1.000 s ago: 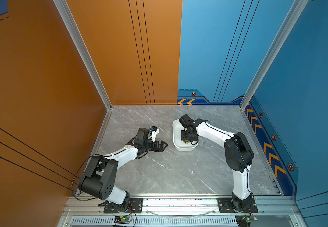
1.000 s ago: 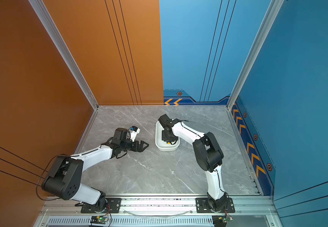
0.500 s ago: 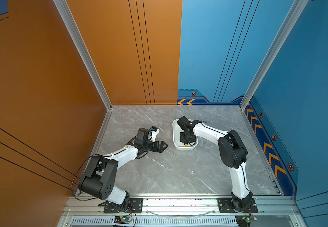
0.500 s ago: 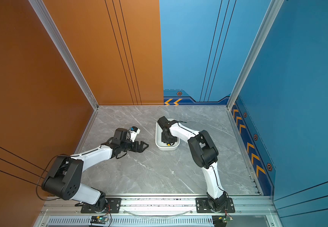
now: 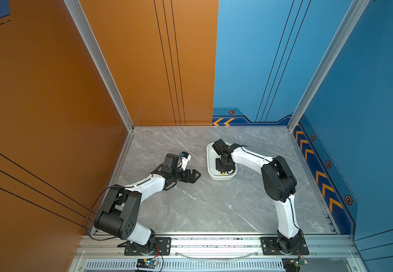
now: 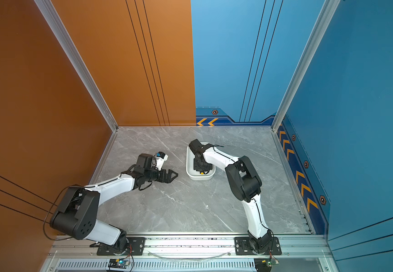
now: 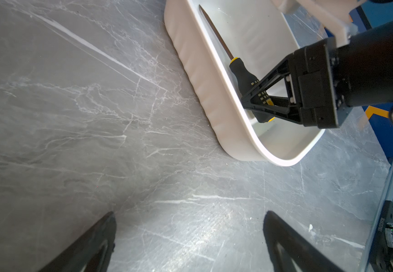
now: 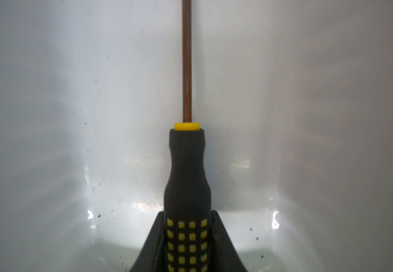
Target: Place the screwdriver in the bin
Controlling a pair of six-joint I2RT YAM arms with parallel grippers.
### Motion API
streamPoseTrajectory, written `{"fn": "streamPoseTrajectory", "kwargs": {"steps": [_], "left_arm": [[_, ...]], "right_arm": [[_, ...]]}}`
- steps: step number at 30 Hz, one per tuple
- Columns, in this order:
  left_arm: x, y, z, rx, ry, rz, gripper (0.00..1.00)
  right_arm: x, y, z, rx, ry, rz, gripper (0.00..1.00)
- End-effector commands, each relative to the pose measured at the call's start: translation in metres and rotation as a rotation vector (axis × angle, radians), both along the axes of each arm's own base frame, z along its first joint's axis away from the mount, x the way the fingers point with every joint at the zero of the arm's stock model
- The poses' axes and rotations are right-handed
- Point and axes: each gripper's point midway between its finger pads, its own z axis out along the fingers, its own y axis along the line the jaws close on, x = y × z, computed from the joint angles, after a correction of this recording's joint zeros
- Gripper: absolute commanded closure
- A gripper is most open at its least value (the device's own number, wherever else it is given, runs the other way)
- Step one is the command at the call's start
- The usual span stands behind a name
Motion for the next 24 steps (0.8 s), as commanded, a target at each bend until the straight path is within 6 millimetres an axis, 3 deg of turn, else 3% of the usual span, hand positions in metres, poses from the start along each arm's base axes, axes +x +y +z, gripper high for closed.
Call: {"fn": "streamPoseTrajectory", "kwargs": {"steps": [1,5,9,13,16,20,24], "left_arm": [[-0.001,-0.005,0.01,-0.001,-0.019,-0.023,0.02],[0.0,-0.006,0.011,-0.006,-0.019,-0.025,0.02],[0.0,-0.006,0.012,-0.006,-0.022,-0.023,0.02],[0.004,0.004,0.022,0.042,-0.07,0.01,0.02],[0.01,0.023,0.039,0.107,-0.164,0.063,0.02],[0.012,0.048,0.07,0.15,-0.327,0.14,0.02],[0.009,0.091,0.093,0.213,-0.48,0.294,0.02]], "right_arm": [[-0.001,-0.009,0.003,-0.034,0.001,0.002,0.65],[-0.001,-0.009,0.008,-0.033,-0.011,0.003,0.47],[-0.002,-0.008,0.015,-0.026,-0.022,0.011,0.41],[-0.004,-0.007,0.076,0.027,-0.138,0.059,0.38],[-0.012,-0.017,0.129,0.031,-0.256,0.148,0.39],[-0.021,-0.067,0.173,-0.13,-0.441,0.232,0.35],[-0.025,-0.144,0.173,-0.172,-0.552,0.14,0.33]]}}
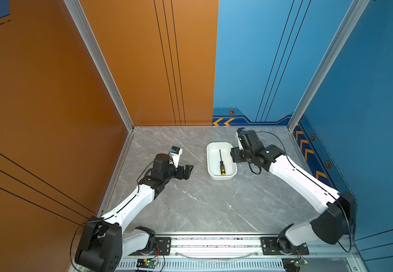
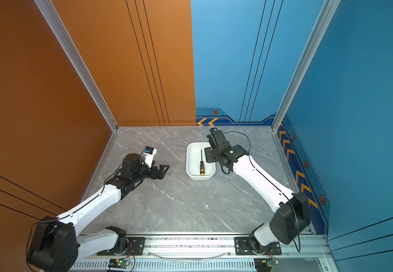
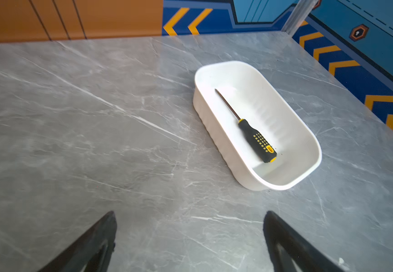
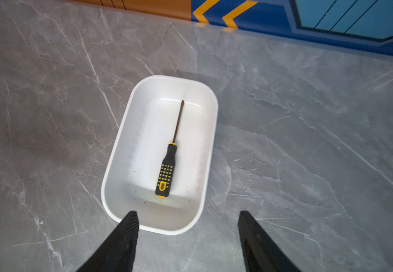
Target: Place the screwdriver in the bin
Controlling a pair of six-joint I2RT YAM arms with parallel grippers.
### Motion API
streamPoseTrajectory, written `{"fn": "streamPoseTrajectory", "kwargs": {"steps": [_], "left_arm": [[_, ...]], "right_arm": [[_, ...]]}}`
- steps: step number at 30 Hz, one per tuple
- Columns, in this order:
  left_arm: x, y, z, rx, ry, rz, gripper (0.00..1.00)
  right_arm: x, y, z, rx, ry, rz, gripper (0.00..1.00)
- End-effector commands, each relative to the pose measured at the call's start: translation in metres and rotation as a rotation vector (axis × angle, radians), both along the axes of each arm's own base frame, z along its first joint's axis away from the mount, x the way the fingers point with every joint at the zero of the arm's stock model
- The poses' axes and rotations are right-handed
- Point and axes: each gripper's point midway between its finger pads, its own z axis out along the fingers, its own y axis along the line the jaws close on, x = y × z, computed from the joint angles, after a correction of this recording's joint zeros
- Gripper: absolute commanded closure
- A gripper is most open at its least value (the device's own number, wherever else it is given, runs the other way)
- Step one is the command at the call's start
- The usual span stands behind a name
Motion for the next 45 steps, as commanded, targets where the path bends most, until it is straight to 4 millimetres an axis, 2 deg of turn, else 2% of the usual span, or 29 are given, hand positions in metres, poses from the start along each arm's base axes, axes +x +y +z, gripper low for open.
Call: {"fn": "streamPoseTrajectory", "kwargs": {"steps": [1,4,6,10,13,16,21,25,30,35,37,40,42,45], "left_arm": [[0.001,0.047,0.008,0.103,-0.131,0.177,0.02],[-0.006,0.077,0.014,0.153,-0.251,0.283,0.02],[-0.01,0.088,0.015,0.176,-0.315,0.305,0.02],[-0.013,0.101,0.003,0.145,-0.393,0.326,0.02],[-0.011,0.114,-0.014,0.14,-0.348,0.357,0.02],[-0.009,0.124,-0.03,0.139,-0.32,0.371,0.02],[0.0,0.138,-0.045,0.113,-0.295,0.41,0.02],[0.009,0.145,-0.045,0.088,-0.299,0.433,0.02],[0.025,0.142,-0.046,0.074,-0.302,0.4,0.02],[0.043,0.138,-0.072,0.062,-0.288,0.38,0.02],[0.047,0.144,-0.074,0.045,-0.253,0.39,0.02],[0.056,0.137,-0.08,0.104,-0.213,0.381,0.02],[0.057,0.136,-0.083,0.134,-0.184,0.391,0.02],[0.057,0.136,-0.083,0.141,-0.187,0.397,0.02]], "right_arm": [[0.004,-0.075,-0.033,-0.117,-0.038,-0.086,0.33],[-0.001,-0.122,-0.054,-0.033,-0.1,-0.169,0.33],[-0.001,-0.142,-0.061,-0.013,-0.207,-0.229,0.33],[-0.002,-0.148,-0.074,-0.004,-0.414,-0.228,0.31],[-0.001,-0.161,-0.09,-0.039,-0.449,-0.282,0.31],[0.003,-0.164,-0.104,-0.025,-0.477,-0.28,0.32],[0.014,-0.16,-0.115,0.002,-0.521,-0.265,0.32],[0.021,-0.16,-0.135,-0.006,-0.504,-0.267,0.32],[0.025,-0.163,-0.137,0.013,-0.489,-0.272,0.31],[0.031,-0.168,-0.142,0.029,-0.428,-0.287,0.3],[0.032,-0.169,-0.142,0.044,-0.43,-0.289,0.27],[0.032,-0.17,-0.142,0.043,-0.428,-0.292,0.2],[0.032,-0.171,-0.142,0.042,-0.427,-0.296,0.0],[0.032,-0.171,-0.142,0.038,-0.43,-0.3,0.0]]}}
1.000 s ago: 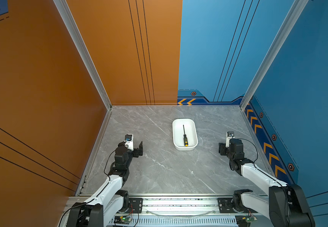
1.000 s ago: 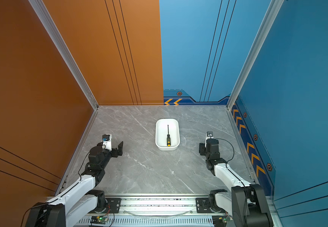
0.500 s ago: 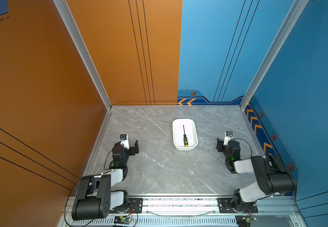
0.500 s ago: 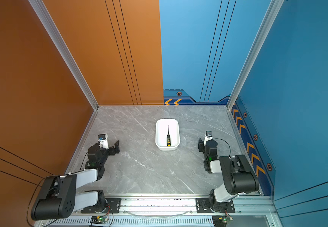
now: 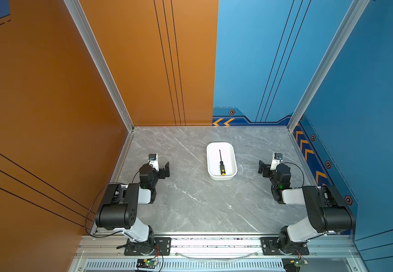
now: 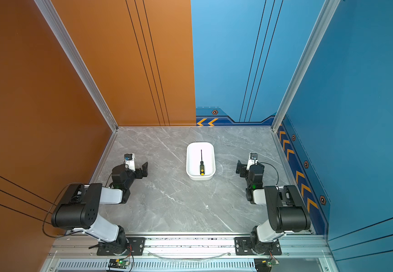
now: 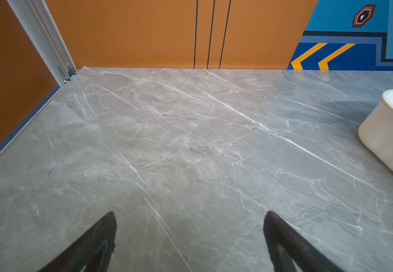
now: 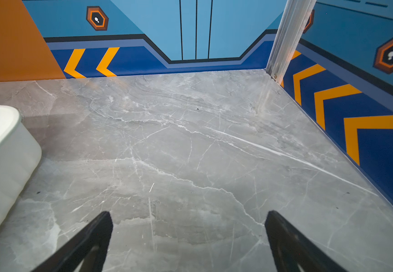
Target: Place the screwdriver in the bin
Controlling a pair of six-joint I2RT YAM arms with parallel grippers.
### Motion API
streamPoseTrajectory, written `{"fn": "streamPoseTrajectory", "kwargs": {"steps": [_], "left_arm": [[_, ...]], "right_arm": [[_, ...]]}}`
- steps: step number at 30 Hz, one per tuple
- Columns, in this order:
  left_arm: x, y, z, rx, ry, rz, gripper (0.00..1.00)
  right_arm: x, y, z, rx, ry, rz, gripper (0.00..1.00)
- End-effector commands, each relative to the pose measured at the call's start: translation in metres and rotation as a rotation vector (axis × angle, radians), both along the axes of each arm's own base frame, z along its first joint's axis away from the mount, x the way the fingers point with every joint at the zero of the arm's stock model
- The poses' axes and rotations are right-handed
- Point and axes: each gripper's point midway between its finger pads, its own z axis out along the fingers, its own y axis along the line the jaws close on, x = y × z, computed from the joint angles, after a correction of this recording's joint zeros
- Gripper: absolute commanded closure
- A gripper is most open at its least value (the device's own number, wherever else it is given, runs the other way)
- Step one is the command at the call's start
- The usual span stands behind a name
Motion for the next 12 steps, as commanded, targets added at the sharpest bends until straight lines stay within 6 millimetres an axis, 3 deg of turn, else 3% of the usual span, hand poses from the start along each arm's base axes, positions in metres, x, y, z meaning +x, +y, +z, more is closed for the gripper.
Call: {"fn": "streamPoseTrajectory", "kwargs": {"steps": [1,12], "left_arm": [[-0.001,0.0041,-0.0032,0.032,0.025,0.025,0.02],[-0.001,0.0039,-0.0034,0.035,0.025,0.027,0.02]], "right_arm": [[0.0017,-0.0005,-0.0012,0.008,0.009,-0.004,0.0],[0.0018,-0.0019,-0.0015,0.014,0.011,-0.005,0.0]]}}
